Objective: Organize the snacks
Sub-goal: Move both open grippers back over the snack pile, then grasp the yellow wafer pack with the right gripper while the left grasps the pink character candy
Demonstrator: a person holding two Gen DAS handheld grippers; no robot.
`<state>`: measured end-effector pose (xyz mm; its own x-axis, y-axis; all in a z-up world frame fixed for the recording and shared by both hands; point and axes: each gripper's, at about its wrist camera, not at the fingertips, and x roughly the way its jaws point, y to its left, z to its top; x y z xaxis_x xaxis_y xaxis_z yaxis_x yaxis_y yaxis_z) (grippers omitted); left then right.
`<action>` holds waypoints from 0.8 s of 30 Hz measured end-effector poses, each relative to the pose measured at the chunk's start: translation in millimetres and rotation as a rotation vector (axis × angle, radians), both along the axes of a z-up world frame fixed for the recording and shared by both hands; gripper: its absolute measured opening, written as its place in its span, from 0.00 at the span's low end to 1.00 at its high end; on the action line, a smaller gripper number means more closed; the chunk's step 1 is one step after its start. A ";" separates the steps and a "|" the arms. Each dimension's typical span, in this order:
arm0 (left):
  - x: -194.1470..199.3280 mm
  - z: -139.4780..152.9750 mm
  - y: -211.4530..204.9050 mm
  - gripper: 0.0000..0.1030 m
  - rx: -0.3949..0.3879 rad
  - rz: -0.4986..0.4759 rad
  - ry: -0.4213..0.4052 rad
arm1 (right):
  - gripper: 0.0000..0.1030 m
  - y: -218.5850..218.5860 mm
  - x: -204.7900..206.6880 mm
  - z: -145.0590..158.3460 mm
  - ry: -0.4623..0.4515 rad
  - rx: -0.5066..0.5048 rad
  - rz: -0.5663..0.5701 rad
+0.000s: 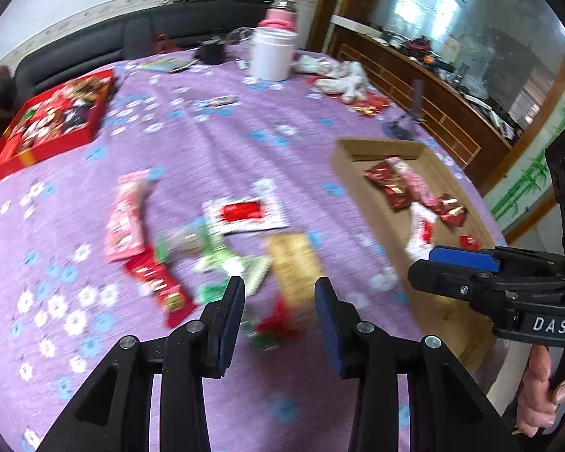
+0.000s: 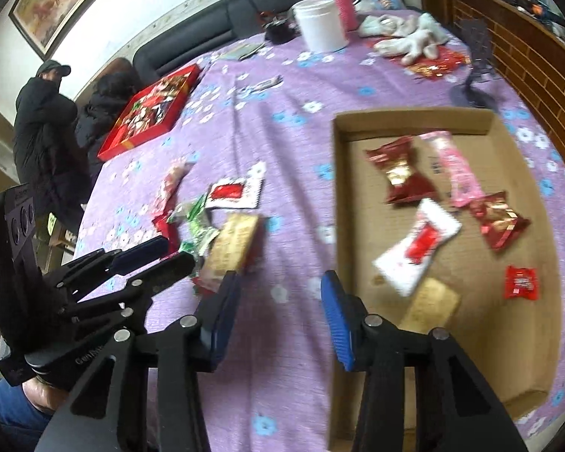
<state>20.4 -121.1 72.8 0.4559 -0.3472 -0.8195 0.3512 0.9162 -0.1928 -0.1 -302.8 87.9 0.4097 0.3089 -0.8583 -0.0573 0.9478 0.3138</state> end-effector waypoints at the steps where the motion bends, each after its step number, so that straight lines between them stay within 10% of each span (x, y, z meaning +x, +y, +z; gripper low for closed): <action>1: 0.1 -1.4 9.8 0.39 0.001 0.015 0.004 | 0.42 6.3 2.3 -3.6 0.009 0.002 0.005; 17: 35.1 -14.1 104.0 0.39 0.027 0.156 0.047 | 0.42 69.6 63.9 -54.4 0.141 -0.062 0.037; 24: 77.6 -15.0 108.9 0.59 0.003 0.150 0.074 | 0.32 79.3 64.4 -63.4 0.175 -0.118 0.054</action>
